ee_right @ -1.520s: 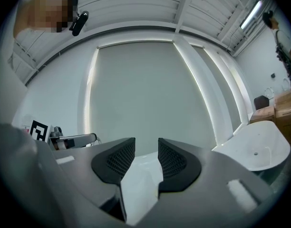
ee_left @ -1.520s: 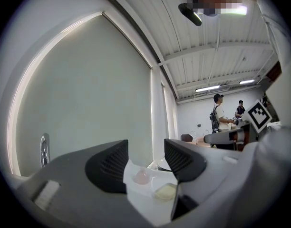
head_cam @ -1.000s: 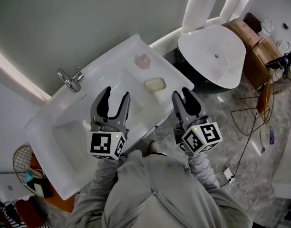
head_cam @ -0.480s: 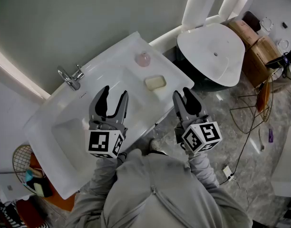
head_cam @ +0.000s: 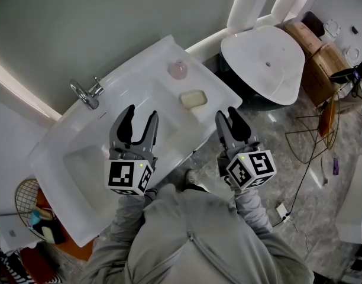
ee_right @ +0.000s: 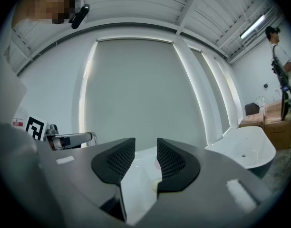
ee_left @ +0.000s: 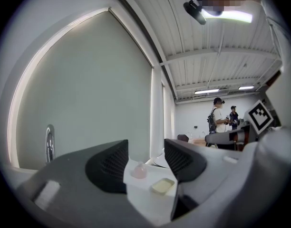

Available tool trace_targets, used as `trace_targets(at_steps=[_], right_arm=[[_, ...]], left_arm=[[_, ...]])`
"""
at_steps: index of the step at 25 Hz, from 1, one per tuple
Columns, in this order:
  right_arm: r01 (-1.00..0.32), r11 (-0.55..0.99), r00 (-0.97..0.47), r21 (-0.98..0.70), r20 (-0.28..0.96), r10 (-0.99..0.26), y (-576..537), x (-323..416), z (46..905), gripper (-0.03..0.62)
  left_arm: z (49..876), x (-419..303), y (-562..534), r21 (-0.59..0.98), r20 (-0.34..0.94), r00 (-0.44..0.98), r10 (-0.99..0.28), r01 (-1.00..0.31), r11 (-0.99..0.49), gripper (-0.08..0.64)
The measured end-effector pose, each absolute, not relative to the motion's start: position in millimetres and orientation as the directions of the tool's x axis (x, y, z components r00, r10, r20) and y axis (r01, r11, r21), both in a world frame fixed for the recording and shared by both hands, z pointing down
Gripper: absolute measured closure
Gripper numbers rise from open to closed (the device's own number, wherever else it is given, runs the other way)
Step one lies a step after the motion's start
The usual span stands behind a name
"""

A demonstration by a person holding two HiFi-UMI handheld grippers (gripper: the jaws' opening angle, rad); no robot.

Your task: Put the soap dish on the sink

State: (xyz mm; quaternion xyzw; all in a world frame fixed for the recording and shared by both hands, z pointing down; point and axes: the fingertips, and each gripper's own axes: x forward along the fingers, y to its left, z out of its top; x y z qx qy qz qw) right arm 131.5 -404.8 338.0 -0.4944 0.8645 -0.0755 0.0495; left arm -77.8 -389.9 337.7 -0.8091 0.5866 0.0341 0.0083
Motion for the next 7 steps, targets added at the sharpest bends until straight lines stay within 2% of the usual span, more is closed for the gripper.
trace_targets(at_steps=[7], right_arm=[[-0.852,0.490,-0.498,-0.183,-0.006,-0.867,-403.0,133.0,342.3,0.460]], left_arm=[[342.7,-73.9,-389.6,0.029,-0.053,0.323,-0.945,-0.945,-0.325,0.302]])
